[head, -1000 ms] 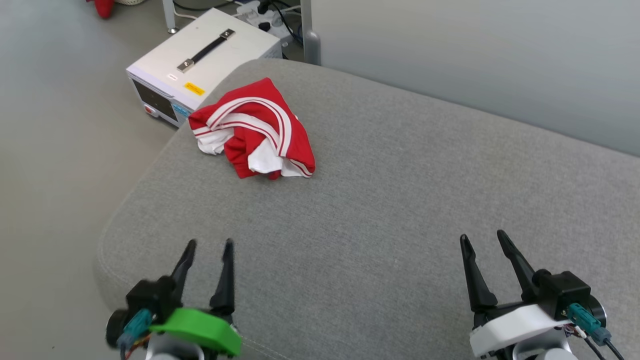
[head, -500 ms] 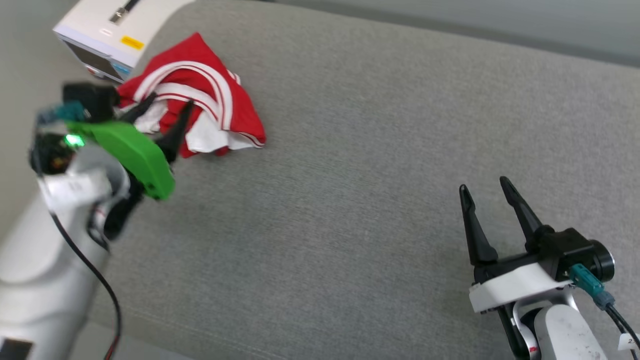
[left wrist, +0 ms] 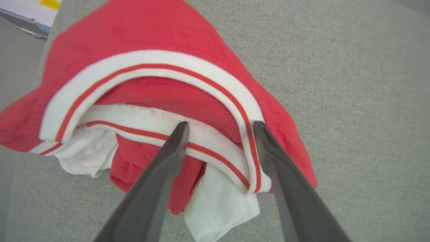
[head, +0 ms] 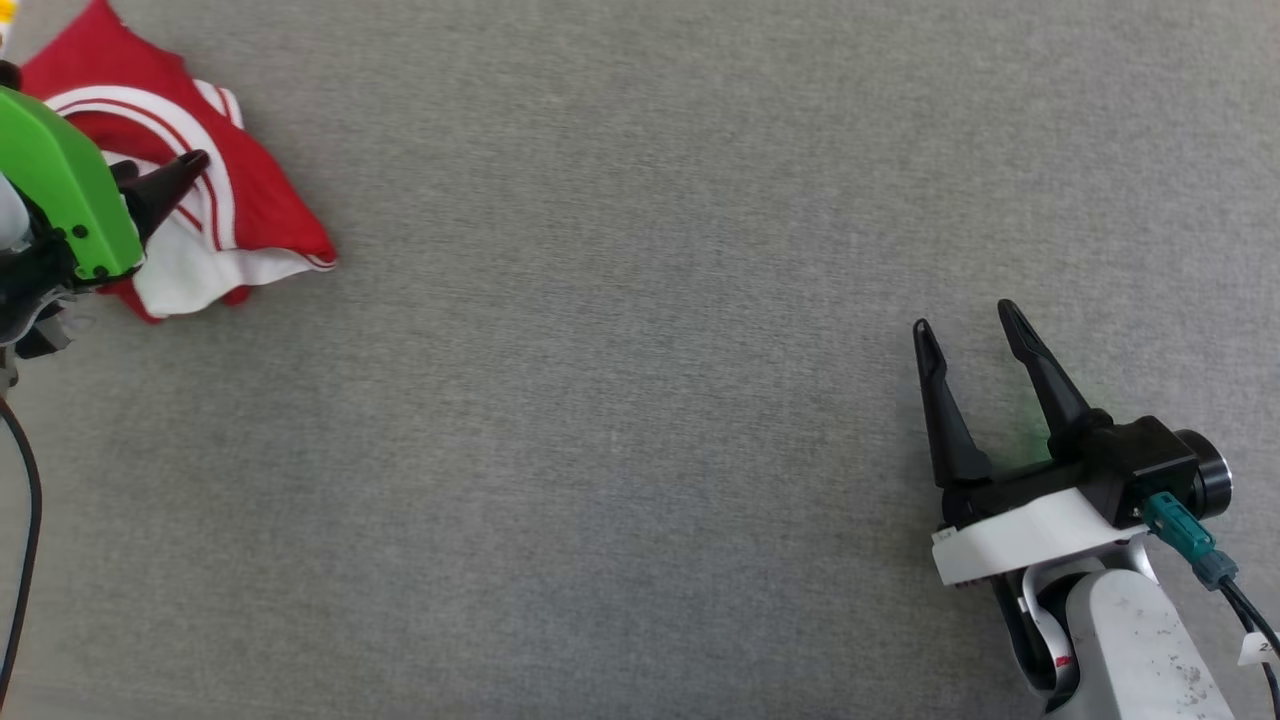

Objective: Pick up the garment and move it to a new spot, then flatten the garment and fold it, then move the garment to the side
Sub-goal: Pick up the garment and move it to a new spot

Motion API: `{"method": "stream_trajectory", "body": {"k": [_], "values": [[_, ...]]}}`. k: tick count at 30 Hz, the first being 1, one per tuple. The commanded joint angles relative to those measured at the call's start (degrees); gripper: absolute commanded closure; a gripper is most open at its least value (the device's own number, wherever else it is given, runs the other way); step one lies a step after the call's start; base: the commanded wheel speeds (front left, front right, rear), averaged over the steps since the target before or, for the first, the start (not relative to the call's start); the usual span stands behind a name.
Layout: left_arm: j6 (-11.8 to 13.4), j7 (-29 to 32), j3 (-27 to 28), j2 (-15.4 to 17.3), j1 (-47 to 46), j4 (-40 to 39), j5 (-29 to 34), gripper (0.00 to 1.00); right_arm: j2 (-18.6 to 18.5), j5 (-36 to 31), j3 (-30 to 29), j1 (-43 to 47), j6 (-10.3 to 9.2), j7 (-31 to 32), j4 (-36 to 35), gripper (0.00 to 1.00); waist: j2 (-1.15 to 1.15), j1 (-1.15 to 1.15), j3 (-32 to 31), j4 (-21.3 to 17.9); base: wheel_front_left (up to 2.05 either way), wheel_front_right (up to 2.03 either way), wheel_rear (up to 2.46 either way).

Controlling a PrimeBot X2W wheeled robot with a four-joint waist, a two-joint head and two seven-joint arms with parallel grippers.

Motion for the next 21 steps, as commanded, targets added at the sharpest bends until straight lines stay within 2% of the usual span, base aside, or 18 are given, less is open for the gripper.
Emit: {"method": "stream_trajectory", "body": {"k": [1,6,7,8,9,15,21], "values": [[-0.2,-0.2,-0.2,0.6,-1.3,1.1,-0.3,0.00,0.0,-0.3,0.1,-1.2,-0.04,-0.4,-0.3,0.00,-0.01,0.00,3.0,-3.0,0.00,0.00,0.00],[-0.2,-1.3,-1.1,0.7,-1.7,5.4,-0.3,0.00,0.0,-0.3,0.1,-1.3,-0.04,-0.4,-0.2,0.00,-0.01,0.00,3.5,-3.6,0.00,0.00,0.00],[-0.2,-1.7,-1.3,0.7,-1.7,6.3,-0.3,0.07,0.0,-0.3,0.1,-1.3,-0.04,-0.4,-0.1,0.00,-0.01,0.00,3.5,-3.7,0.00,0.00,0.00],[-0.2,-2.0,-1.4,0.6,-1.7,6.9,-0.4,0.62,0.0,-0.3,0.1,-1.3,-0.04,-0.4,0.0,0.00,-0.01,0.00,3.4,-3.8,0.00,0.00,0.00],[-0.2,-2.6,-1.5,0.5,-1.7,7.1,-0.7,1.00,0.1,-0.3,0.0,-1.3,-0.04,-0.4,0.1,0.00,-0.01,0.00,3.2,-3.7,0.00,0.00,0.00],[-0.2,-9.4,-1.7,0.1,-1.7,6.7,-1.4,1.00,0.1,-0.3,-0.2,-0.6,-0.04,-0.4,1.2,0.00,-0.01,0.00,0.6,-2.9,0.00,0.00,0.00],[-0.2,-17.1,-2.2,0.3,-1.4,2.1,-2.0,1.00,0.1,0.3,-0.3,0.8,-0.04,-0.4,2.4,0.00,-0.01,0.00,-4.9,-2.1,0.00,0.00,0.00]]}}
